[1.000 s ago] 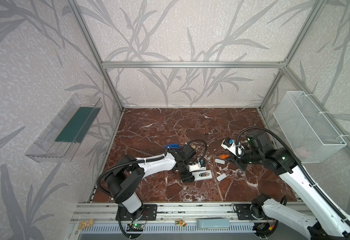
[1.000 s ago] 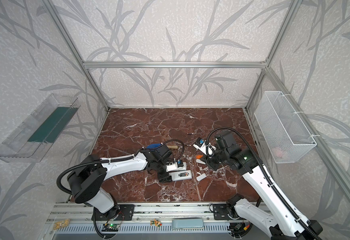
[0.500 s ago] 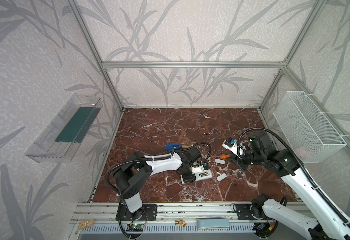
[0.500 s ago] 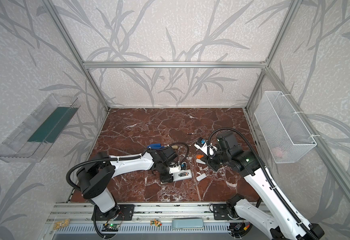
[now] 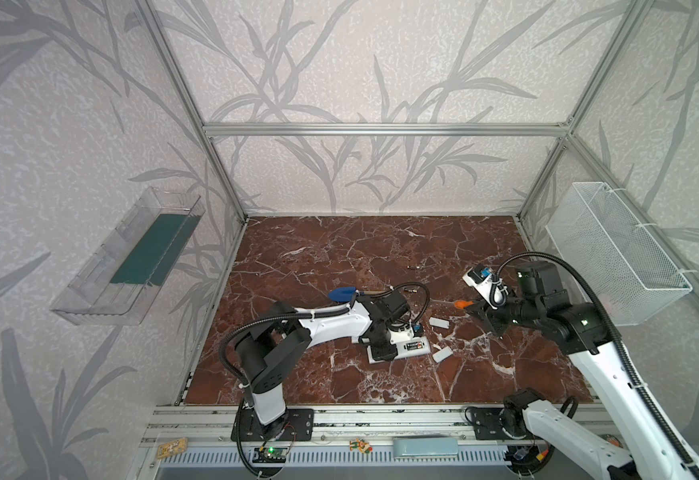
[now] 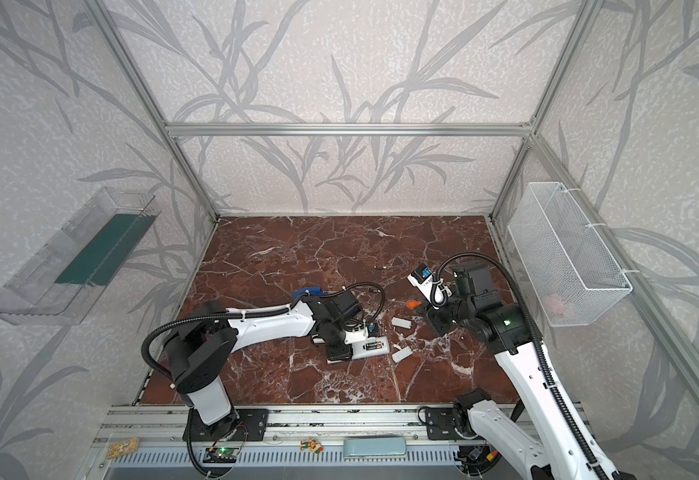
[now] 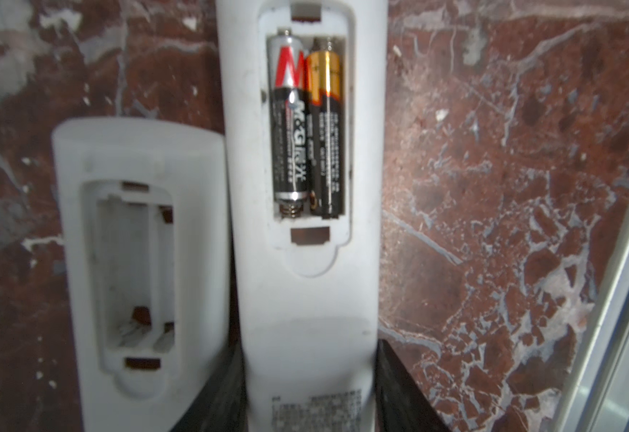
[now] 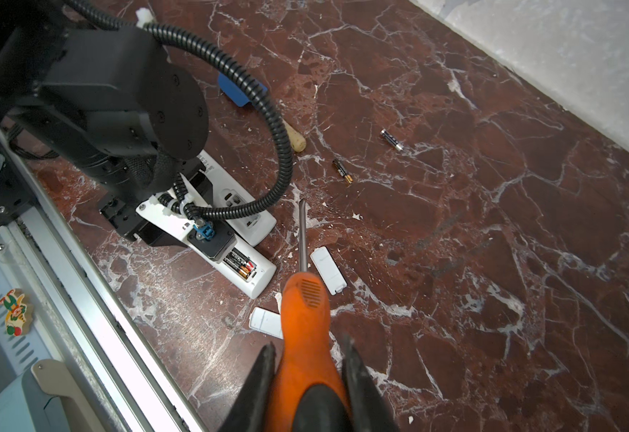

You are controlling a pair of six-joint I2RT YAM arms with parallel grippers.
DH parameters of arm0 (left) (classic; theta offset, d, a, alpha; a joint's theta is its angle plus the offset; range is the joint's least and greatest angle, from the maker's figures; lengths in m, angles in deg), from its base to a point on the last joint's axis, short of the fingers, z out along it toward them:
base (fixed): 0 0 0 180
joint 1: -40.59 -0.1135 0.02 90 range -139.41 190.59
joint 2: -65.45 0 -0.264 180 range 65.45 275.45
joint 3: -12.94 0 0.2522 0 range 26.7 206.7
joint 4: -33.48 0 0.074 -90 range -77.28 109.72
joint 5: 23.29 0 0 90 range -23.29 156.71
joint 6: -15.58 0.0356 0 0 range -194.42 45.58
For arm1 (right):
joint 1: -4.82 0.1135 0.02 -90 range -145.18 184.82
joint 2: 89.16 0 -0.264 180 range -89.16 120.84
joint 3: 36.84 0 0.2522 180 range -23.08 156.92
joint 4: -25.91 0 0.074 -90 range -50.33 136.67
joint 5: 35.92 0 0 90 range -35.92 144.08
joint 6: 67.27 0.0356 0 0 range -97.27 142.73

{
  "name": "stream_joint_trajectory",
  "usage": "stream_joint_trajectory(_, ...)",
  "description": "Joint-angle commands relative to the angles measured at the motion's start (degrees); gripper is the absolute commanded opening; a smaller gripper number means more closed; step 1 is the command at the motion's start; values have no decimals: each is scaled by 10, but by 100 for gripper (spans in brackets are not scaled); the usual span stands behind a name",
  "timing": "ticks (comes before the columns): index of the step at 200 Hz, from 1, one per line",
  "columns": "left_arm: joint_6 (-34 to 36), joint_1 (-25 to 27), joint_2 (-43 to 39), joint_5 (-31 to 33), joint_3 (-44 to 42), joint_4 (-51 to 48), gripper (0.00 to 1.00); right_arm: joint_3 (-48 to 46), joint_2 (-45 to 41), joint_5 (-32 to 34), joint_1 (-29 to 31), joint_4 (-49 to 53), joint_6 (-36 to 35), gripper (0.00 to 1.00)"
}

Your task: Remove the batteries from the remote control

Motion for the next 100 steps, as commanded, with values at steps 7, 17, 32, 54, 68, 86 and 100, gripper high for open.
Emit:
stream_joint_trajectory(7, -5, 7, 14, -14, 35, 3, 35, -4, -5, -39, -6, 17, 1, 0)
stream_joint_trajectory(17, -7, 8, 14, -13, 36, 1, 40, -8, -4, -43, -6, 19, 1, 0)
stream_joint_trajectory(32, -7, 7, 6, 0, 25, 1, 54, -12, -1, -48, -6, 21, -1, 0)
stream_joint_trajectory(54, 5, 7, -11, 7, -2, 2, 62, -19, 8, -55, -6, 19, -2, 0)
stream_joint_trajectory(68, 11, 6, -19, 9, -17, 5, 63, -20, 18, -60, -6, 18, -4, 0)
stream_joint_trajectory(86, 14, 6, -22, 15, -33, 12, 65, -20, 32, -71, -6, 19, -10, 0)
stream_joint_trajectory(100, 17, 6, -20, 20, -39, 14, 65, -17, 44, -81, -6, 27, -23, 0)
